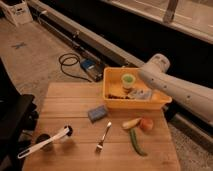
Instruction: Place eraser in tray
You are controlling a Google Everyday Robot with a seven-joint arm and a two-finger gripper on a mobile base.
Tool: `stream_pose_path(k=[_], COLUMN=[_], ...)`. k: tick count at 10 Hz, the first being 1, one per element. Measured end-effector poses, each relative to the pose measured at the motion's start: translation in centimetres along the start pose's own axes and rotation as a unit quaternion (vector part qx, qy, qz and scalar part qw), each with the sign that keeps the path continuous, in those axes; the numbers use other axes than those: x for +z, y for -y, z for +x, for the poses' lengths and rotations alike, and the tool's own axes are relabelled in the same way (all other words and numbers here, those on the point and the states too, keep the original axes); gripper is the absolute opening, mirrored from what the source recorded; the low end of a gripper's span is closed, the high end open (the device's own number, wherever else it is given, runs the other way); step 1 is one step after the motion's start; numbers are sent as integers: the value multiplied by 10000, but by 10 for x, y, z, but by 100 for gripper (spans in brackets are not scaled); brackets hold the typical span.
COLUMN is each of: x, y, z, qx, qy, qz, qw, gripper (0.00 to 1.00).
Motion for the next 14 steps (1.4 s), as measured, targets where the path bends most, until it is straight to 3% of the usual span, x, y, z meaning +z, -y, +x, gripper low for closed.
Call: stream_pose_path(k=[1,5,8,12,14], x=[20,59,80,81,88], y=[8,19,24,22,36], z=[-4,-16,-35,-33,-40], qx=[-110,-305,-447,-446,-677], qy=[107,649,1041,1034,1018], qz=[-5,10,-163,-169,-84], qw=[9999,9974,9934,9935,9925], gripper=[65,65,65,65,65])
